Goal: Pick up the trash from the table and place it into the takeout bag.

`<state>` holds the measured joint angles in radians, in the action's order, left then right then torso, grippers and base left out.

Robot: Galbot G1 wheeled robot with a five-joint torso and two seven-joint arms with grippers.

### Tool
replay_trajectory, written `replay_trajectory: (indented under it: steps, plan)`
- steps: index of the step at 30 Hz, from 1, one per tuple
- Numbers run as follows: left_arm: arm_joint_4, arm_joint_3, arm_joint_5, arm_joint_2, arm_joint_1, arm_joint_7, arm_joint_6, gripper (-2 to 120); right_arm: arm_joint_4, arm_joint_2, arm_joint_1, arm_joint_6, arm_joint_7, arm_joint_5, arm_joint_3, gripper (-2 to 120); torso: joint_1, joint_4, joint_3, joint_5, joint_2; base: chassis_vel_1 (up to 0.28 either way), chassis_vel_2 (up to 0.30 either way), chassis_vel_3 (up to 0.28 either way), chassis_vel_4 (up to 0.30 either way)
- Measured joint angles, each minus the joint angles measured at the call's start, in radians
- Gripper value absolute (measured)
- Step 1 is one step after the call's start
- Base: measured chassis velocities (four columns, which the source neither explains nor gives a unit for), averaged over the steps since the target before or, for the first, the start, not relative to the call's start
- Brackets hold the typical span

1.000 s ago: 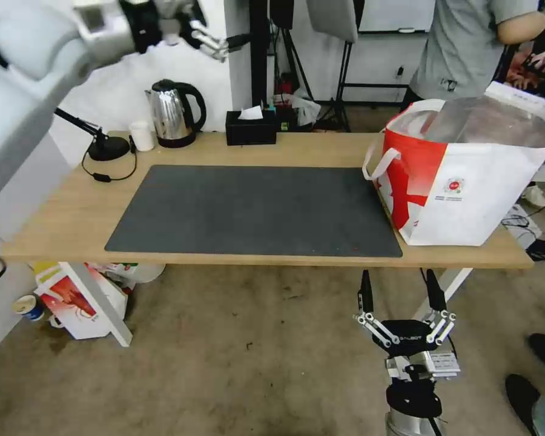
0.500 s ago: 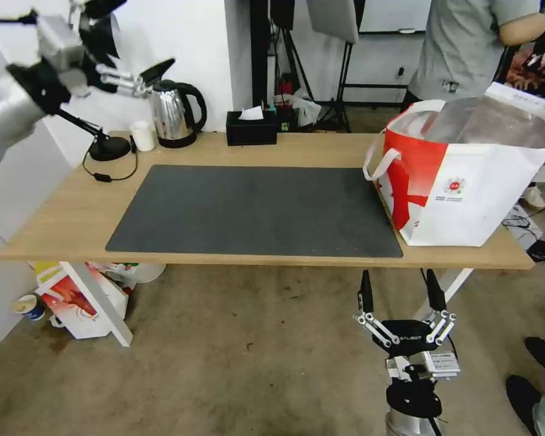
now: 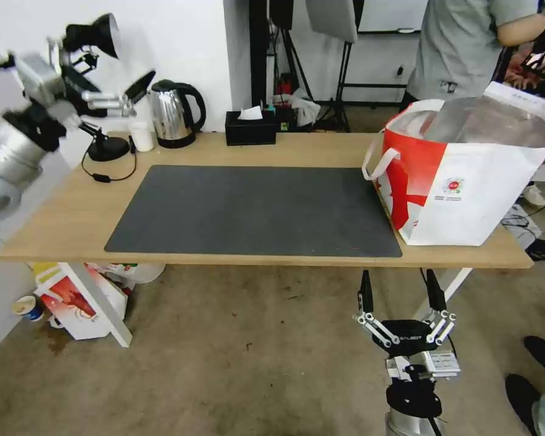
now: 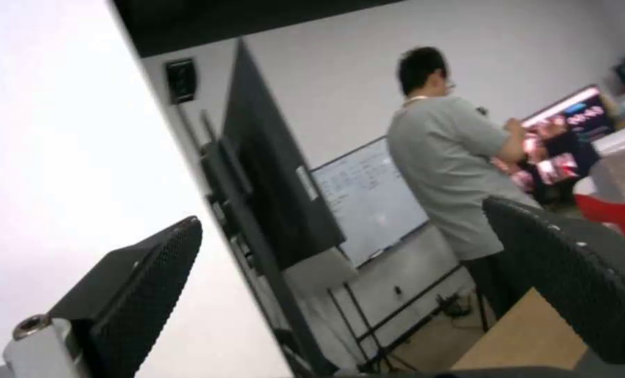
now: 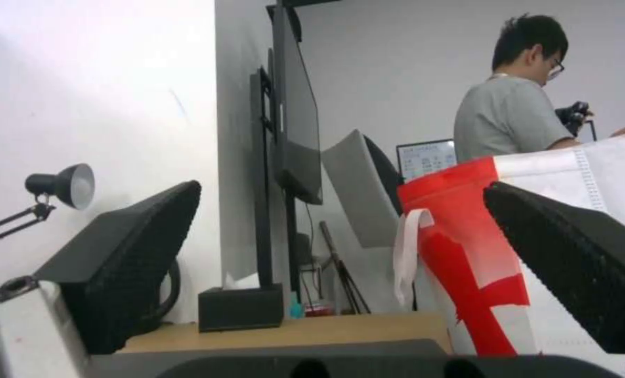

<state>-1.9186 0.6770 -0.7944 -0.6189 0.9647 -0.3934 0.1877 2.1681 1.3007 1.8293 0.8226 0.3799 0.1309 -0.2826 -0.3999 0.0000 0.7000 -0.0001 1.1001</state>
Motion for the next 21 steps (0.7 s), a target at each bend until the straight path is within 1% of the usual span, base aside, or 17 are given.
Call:
replay_trajectory:
  steps: [1,2,4,7,9,10,11,12,13,14,15,16,17,18,19,20,21]
  plan:
    - [-0.003,0.024,0.012,-0.024,0.033,0.0,0.011,100,0.0,0.0,0.0,0.0,0.0,0.0,0.0,100,0.0,0.0001,0.0,0.0,0.0,0.0,0.0,0.0,0.0]
    - [-0.003,0.024,0.012,-0.024,0.033,0.0,0.011,100,0.0,0.0,0.0,0.0,0.0,0.0,0.0,100,0.0,0.0001,0.0,0.0,0.0,0.0,0.0,0.0,0.0]
    - [-0.008,0.066,0.031,-0.067,0.085,0.001,0.033,100,0.0,0.0,0.0,0.0,0.0,0.0,0.0,100,0.0,0.0002,0.0,0.0,0.0,0.0,0.0,0.0,0.0]
    - [-0.01,0.08,0.038,-0.082,0.103,0.002,0.041,100,0.0,0.0,0.0,0.0,0.0,0.0,0.0,100,0.0,0.0,0.0,0.0001,0.0,0.0,0.0,0.0,0.0]
    - [-0.012,0.101,0.052,-0.108,0.13,0.002,0.055,100,0.0,0.0,0.0,0.0,0.0,0.0,0.0,100,0.0,0.0001,0.0,0.0001,0.0,0.0,0.0,0.0,0.0]
    - [-0.017,0.149,0.081,-0.172,0.189,0.003,0.088,100,0.0,0.0,0.0,0.0,0.0,0.0,0.0,100,0.0,-0.0005,0.0,0.0002,0.0,0.0,0.0,0.0,0.0]
    - [-0.021,0.174,0.095,-0.211,0.222,0.005,0.101,100,0.0,0.0,0.0,0.0,0.0,0.0,0.0,100,0.0,-0.0001,0.0,0.0002,0.0,0.0,0.0,0.0,0.0]
    - [-0.021,0.174,0.095,-0.211,0.222,0.005,0.101,100,0.0,0.0,0.0,0.0,0.0,0.0,0.0,100,0.0,-0.0001,0.0,0.0002,0.0,0.0,0.0,0.0,0.0]
    - [-0.029,0.2,0.109,-0.256,0.261,0.011,0.116,100,0.0,0.0,0.0,0.0,0.0,0.0,0.0,100,0.0,-0.0001,0.0,0.0001,0.0,0.0,0.0,0.0,0.0]
    - [-0.053,0.242,0.129,-0.348,0.342,0.031,0.143,100,0.0,0.0,0.0,0.0,0.0,0.0,0.0,100,0.0,0.0001,0.0,0.0001,0.0,0.0,0.0,0.0,0.0]
    - [-0.071,0.257,0.138,-0.399,0.382,0.05,0.152,100,0.0,0.0,0.0,0.0,0.0,0.0,0.0,100,0.0,0.0004,0.0,0.0,0.0,0.0,0.0,0.0,0.0]
    - [-0.093,0.269,0.154,-0.452,0.423,0.081,0.168,100,0.0,0.0,0.0,0.0,0.0,0.0,0.0,100,0.0,0.0002,0.0,0.0002,0.0,0.0,0.0,0.0,0.0]
    - [-0.093,0.269,0.154,-0.452,0.423,0.081,0.168,100,0.0,0.0,0.0,0.0,0.0,0.0,0.0,100,0.0,0.0002,0.0,0.0002,0.0,0.0,0.0,0.0,0.0]
    - [-0.116,0.275,0.174,-0.504,0.459,0.113,0.192,100,0.0,0.0,0.0,0.0,0.0,0.0,0.0,100,0.0,-0.0001,0.0,0.0004,0.0,0.0,0.0,0.0,0.0]
    - [-0.128,0.278,0.187,-0.529,0.478,0.128,0.204,100,0.0,0.0,0.0,0.0,0.0,0.0,0.0,100,0.0,0.0,0.0,0.0002,0.0,0.0,0.0,0.0,0.0]
    - [-0.156,0.285,0.207,-0.582,0.519,0.148,0.228,100,0.0,0.0,0.0,0.0,0.0,0.0,0.0,100,0.0,-0.0001,0.0,0.0004,0.0,0.0,0.0,0.0,0.0]
    - [-0.156,0.285,0.207,-0.582,0.519,0.148,0.228,100,0.0,0.0,0.0,0.0,0.0,0.0,0.0,100,0.0,-0.0001,0.0,0.0004,0.0,0.0,0.0,0.0,0.0]
